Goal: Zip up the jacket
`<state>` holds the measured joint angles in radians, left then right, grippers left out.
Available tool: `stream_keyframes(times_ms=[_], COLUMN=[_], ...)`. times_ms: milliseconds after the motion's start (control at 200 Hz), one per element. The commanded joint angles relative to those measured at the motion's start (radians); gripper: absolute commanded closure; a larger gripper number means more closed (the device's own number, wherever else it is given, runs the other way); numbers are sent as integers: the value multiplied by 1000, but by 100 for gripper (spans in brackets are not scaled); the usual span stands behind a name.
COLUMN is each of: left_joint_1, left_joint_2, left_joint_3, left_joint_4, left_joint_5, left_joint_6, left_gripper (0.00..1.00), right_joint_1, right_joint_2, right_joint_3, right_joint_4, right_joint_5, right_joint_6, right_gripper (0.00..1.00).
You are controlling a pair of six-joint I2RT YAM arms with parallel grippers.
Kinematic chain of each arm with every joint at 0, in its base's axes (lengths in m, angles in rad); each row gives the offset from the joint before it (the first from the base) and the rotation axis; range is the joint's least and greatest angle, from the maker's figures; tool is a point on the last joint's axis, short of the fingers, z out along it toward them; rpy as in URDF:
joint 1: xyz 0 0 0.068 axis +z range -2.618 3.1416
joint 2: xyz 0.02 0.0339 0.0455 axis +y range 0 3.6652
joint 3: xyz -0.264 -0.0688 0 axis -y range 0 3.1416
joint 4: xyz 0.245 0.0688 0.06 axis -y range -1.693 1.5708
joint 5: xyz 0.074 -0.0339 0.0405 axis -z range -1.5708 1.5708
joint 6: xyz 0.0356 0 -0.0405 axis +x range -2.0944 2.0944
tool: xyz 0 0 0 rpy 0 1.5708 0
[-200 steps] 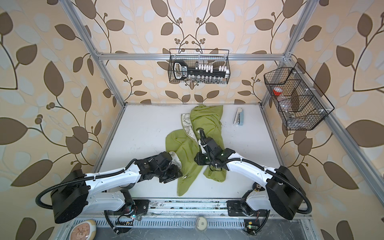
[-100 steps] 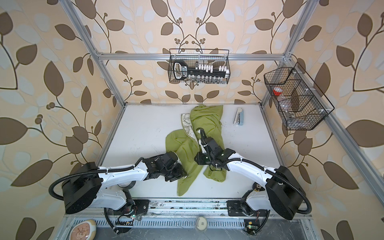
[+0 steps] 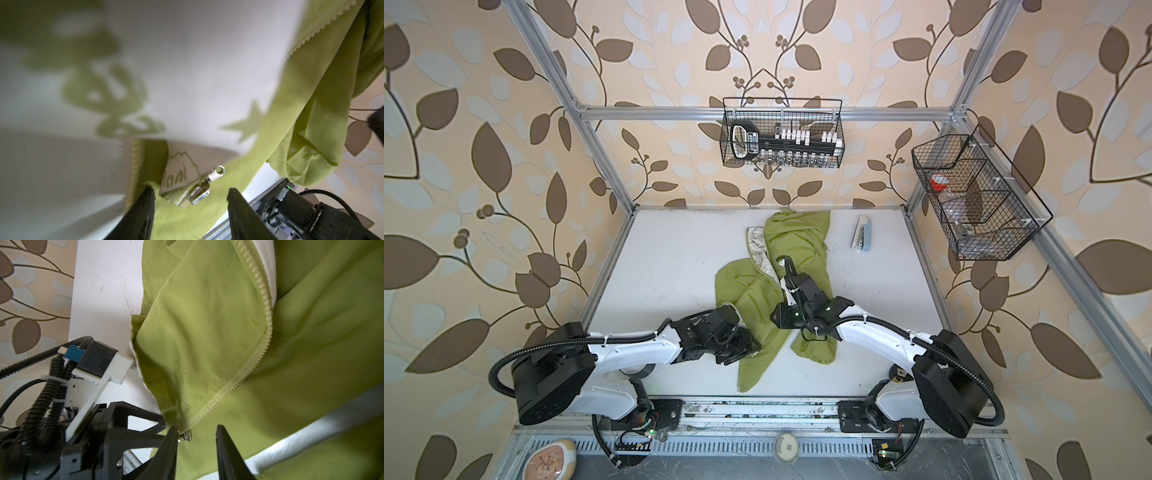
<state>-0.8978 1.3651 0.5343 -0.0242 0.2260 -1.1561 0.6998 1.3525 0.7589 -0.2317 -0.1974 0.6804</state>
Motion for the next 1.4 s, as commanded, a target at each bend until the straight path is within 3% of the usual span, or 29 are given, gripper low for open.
stream_keyframes(times_ms=[0,365,515,650,875,1145,1235,1395], left_joint_1=[-8,-6,-5,-1,0,1,10,61], left_joint_2=[-24,29,9,40,133,65,3,-68], left_joint_3=[-23,-8,-68,-71,-99,-150,-160,-155], left_joint_4=[-17,113,216,295,457,561,560,566], left_joint_5=[-33,-75,-136,-115,-58,-33,-30,20], left_joint_6=[-5,42,50,77,61,66,84,140], left_gripper=[40,49,51,52,65,90,100,100], right_joint_1=[-1,0,-3,-3,-11,-32,-46,-66], right_joint_2=[21,29,39,45,42,21,6,-60], right_joint_3=[-2,4,3,4,3,-7,-9,-19], right_joint_4=[18,20,33,52,52,56,63,89], right_joint_5=[-19,-33,-41,-56,-60,-79,-94,-79], right_joint_6=[16,33,41,54,60,63,65,39], right_gripper=[67,67,67,67,67,66,61,38])
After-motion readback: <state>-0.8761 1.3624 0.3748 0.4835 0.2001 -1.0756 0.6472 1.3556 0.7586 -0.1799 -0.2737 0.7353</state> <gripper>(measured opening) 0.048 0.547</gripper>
